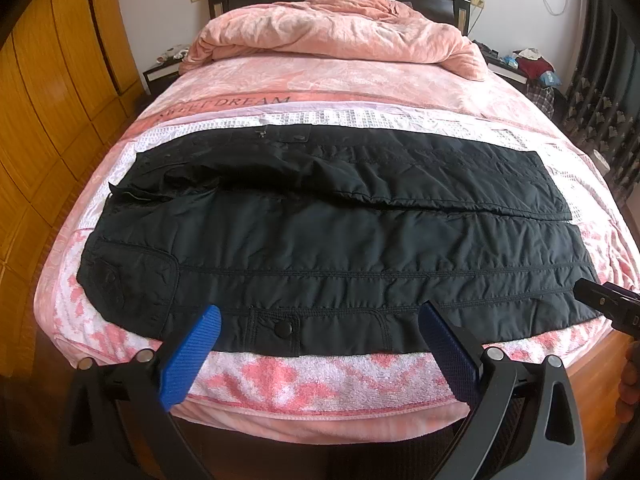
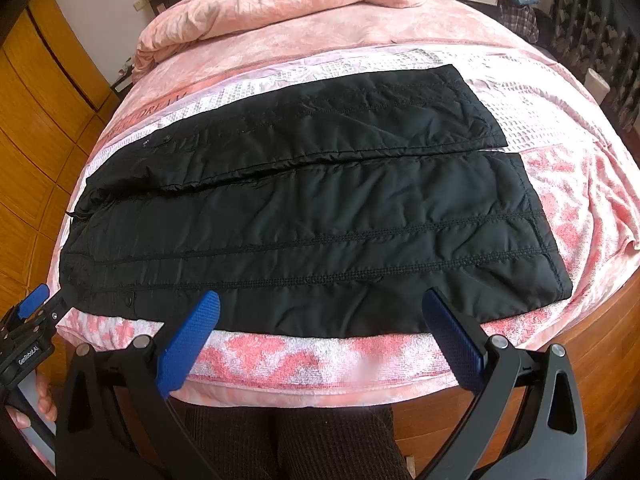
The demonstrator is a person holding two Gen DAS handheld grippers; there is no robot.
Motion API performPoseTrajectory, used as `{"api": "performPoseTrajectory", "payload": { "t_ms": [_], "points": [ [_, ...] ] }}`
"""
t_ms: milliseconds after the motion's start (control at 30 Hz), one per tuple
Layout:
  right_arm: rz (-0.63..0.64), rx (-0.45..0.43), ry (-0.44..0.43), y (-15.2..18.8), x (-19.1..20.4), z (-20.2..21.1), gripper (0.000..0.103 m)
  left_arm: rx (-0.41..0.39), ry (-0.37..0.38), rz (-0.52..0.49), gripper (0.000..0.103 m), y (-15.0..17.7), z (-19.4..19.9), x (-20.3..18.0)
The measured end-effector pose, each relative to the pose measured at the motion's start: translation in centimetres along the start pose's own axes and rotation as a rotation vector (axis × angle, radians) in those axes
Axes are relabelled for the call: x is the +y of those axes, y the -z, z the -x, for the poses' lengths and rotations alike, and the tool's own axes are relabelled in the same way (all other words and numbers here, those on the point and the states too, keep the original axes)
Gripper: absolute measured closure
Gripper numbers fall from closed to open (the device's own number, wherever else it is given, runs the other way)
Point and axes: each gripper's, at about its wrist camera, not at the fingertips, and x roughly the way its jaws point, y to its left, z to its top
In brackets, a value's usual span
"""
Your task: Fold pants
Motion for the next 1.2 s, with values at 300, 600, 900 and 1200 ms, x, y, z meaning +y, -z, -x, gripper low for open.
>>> {"api": "performPoseTrajectory", "payload": {
  "t_ms": [300,600,900,1200],
  "points": [
    [-0.004,0.004,-0.002,-0.07,-0.02,-0.04,0.002,0.004,-0.003,0.0,0.004,-0.07,-0.27,-0.05],
    [-0.015,0.008,-0.005,0.06,-0.16,-0.31,0.002,0.01,-0.003,-0.004,0.004,0.04,-0.47,-0.09],
    [-0.024,0.014,-0.012,0.19,-0.33,-0.58,0.002,0.011,-0.004,-0.004,0.004,0.09,-0.49,-0.11],
    [-0.044,0.021,-0.029,0.25,-0.62,-0.89,0.002,0.015,-0.006,-0.006,0.004,0.16,-0.72,-0.23]
  ]
}}
